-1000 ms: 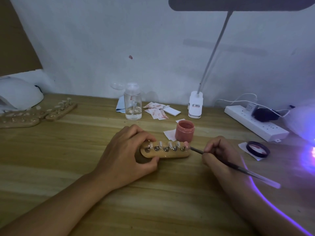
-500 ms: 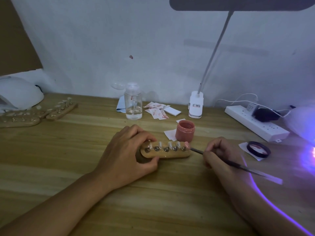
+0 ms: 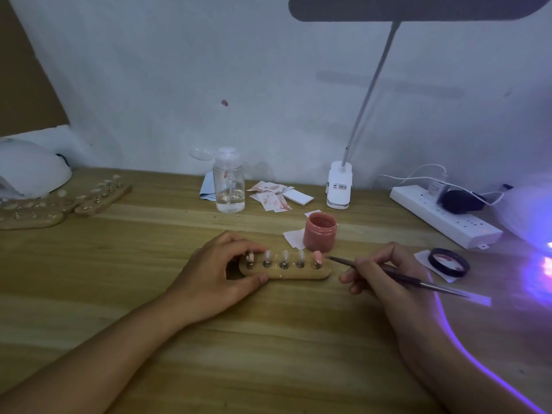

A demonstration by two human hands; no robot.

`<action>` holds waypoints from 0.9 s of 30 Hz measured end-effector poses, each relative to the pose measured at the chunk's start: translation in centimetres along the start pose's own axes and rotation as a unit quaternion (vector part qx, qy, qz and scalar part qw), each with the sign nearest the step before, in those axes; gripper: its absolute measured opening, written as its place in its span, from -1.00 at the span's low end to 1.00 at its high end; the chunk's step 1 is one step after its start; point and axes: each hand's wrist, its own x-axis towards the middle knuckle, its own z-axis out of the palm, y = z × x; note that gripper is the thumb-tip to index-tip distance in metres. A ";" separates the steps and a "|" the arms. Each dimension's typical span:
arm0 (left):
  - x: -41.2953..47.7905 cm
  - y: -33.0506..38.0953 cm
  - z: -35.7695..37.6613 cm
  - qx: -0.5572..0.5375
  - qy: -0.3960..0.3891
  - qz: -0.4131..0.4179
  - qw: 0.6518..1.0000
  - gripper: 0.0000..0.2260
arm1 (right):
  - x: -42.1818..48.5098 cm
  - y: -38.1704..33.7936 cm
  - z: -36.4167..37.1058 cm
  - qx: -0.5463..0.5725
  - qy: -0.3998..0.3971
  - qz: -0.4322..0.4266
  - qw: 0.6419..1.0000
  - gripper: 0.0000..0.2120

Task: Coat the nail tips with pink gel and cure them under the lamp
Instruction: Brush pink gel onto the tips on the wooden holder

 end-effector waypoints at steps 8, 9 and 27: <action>0.1 0.2 -0.4 -0.046 -0.014 -0.006 0.999 -0.60 | 0.1 0.0 0.0 -0.008 -0.009 0.009 1.000 -0.86; 0.0 0.2 -0.4 -0.049 -0.015 -0.005 0.999 -0.60 | 0.1 0.0 0.0 -0.011 -0.015 0.010 1.000 -0.86; 0.0 0.6 -0.5 -0.047 -0.009 -0.003 0.999 -0.60 | -0.2 -0.3 0.0 -0.011 -0.034 0.021 0.999 -0.86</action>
